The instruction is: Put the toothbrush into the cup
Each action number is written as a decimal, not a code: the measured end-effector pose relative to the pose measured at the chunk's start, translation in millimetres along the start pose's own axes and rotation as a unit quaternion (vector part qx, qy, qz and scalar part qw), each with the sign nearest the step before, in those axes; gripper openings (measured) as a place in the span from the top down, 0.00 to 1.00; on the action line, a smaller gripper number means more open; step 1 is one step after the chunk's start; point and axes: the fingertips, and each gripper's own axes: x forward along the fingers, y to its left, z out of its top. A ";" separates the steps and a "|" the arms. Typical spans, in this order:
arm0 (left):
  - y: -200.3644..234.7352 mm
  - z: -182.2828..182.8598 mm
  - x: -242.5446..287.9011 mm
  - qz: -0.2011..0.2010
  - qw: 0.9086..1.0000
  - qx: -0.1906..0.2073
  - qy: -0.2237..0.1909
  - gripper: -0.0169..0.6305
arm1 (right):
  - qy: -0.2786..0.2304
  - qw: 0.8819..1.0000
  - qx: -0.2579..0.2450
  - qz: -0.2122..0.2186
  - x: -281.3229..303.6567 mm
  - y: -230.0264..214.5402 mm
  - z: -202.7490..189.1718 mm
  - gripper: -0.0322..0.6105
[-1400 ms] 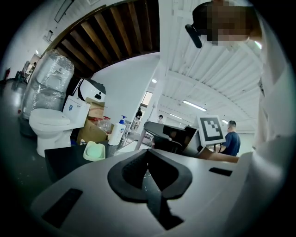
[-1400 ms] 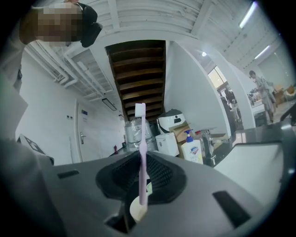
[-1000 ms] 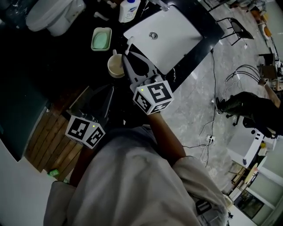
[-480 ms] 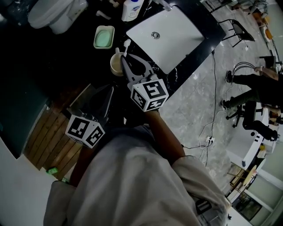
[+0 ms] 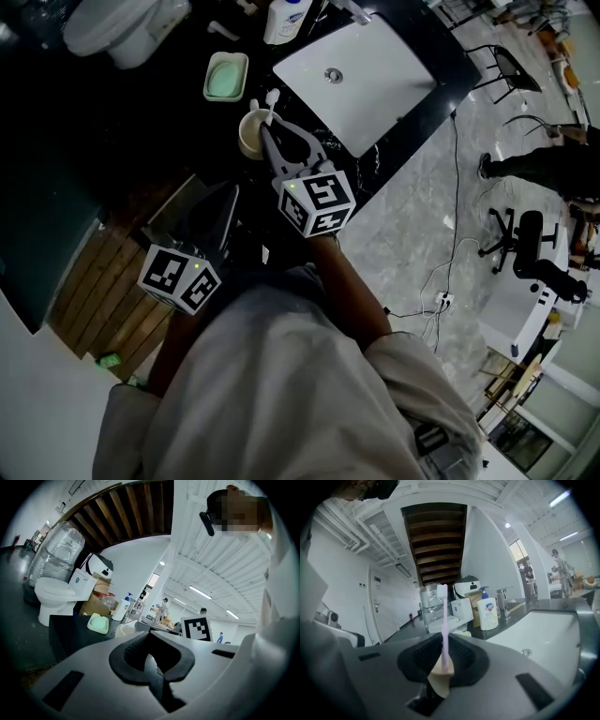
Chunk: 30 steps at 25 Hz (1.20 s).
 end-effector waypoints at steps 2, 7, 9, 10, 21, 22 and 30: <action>-0.7 0.4 -1.0 0.001 1.000 -0.002 0.002 0.96 | 0.005 1.000 0.001 -0.002 0.1 -0.4 -3.2 0.87; 0.6 -1.3 -1.4 0.004 1.000 -0.003 -0.001 0.96 | 0.013 1.000 -0.004 -0.008 -0.4 -1.7 -9.3 0.87; 0.2 -2.0 -1.2 0.003 1.000 -0.005 -0.001 0.96 | 0.012 1.000 -0.007 -0.014 -0.8 -2.6 -9.6 0.87; -0.3 -2.3 -1.0 0.002 1.000 -0.007 0.001 0.96 | 0.012 1.000 -0.010 -0.017 -0.9 -3.1 -9.7 0.87; 0.2 -6.9 -0.8 0.002 1.000 -0.016 0.003 0.96 | 0.014 1.000 -0.017 -0.019 -1.7 -1.7 -11.1 0.87; 0.7 -7.4 -1.0 0.002 1.000 -0.016 0.004 0.96 | 0.014 1.000 -0.017 -0.019 -1.5 -1.6 -11.3 0.87; 1.8 -9.0 0.5 -0.002 1.000 -0.013 0.005 0.96 | 0.014 0.999 -0.014 -0.026 -6.7 -3.2 -12.6 0.87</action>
